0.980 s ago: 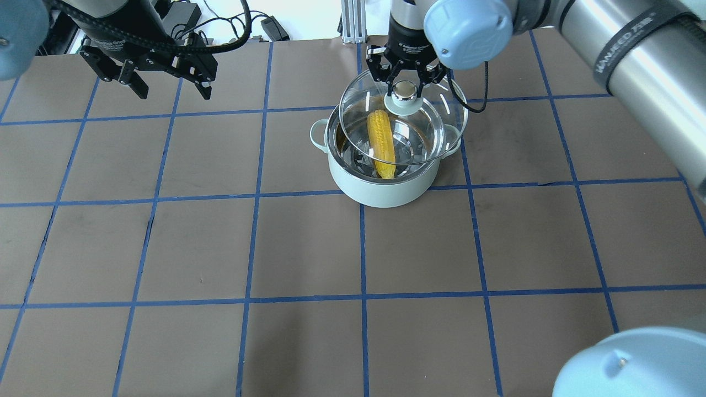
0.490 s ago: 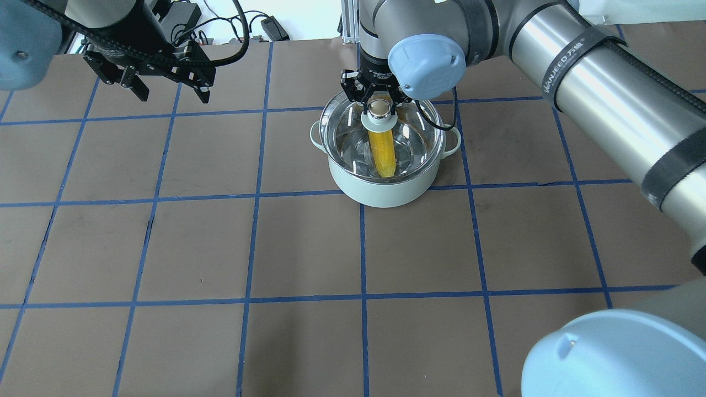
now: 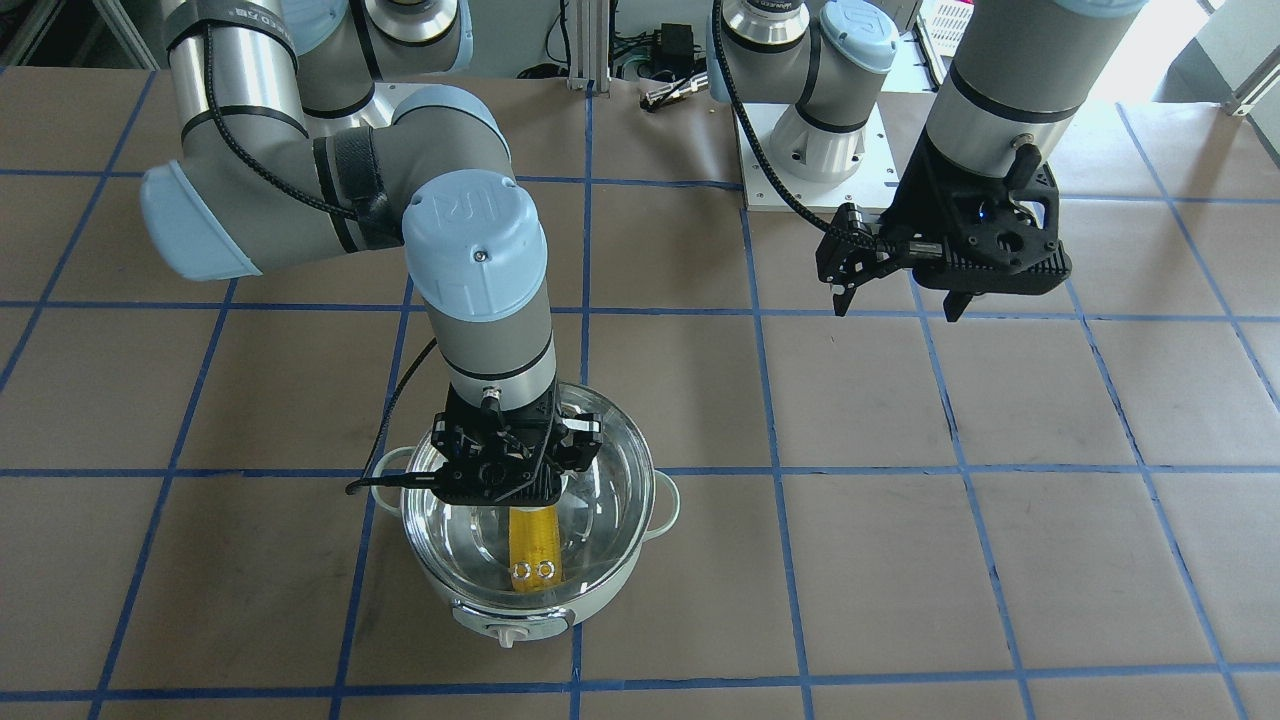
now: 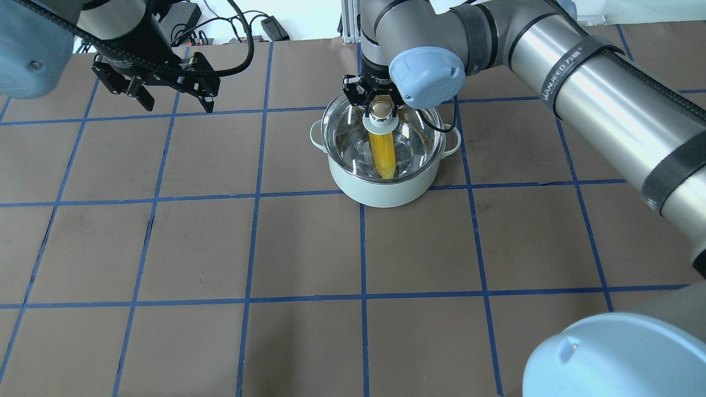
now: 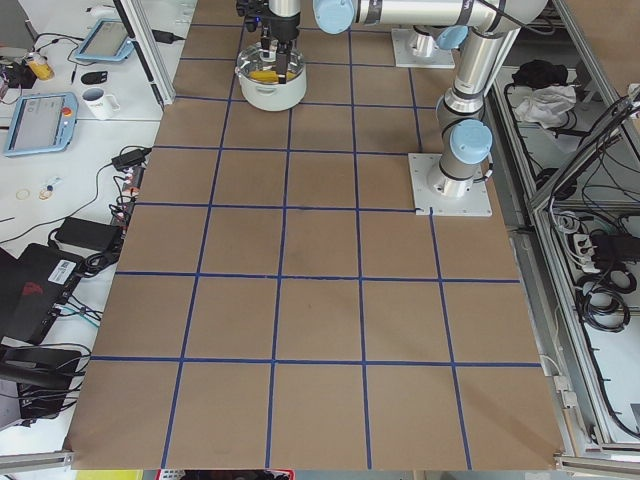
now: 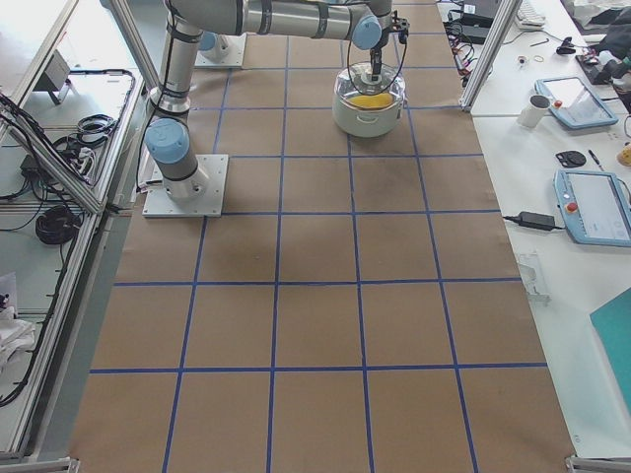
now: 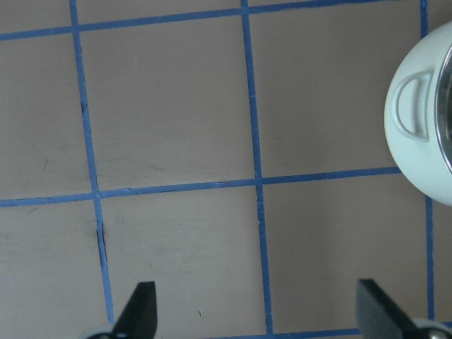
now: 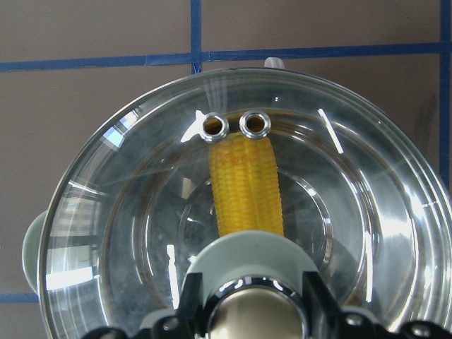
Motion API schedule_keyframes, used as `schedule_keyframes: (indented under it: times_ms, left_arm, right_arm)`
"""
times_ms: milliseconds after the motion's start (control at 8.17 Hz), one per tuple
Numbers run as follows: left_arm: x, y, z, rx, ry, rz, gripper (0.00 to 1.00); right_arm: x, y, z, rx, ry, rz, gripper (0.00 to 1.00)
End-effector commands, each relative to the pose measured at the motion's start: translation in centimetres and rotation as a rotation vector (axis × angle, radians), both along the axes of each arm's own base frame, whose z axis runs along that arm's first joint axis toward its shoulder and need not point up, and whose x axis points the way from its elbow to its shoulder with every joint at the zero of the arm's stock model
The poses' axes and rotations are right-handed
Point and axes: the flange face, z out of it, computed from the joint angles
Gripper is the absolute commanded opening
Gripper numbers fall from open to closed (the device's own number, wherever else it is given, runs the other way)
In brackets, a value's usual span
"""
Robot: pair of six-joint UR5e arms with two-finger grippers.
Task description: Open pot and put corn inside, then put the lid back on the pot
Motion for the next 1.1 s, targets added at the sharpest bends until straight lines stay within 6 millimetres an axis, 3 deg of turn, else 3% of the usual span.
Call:
schedule_keyframes:
  times_ms: [0, 980]
  left_arm:
    - [-0.01, 0.06, -0.3, 0.004, 0.0, 0.0, 1.0]
    - [0.07, 0.04, -0.31, 0.004, 0.0, -0.003, 1.0]
  right_arm:
    - [-0.44, -0.18, 0.07, -0.003, 0.005, 0.018, 0.34]
    - [-0.68, -0.07, -0.29, 0.003, 0.029, 0.027, 0.34]
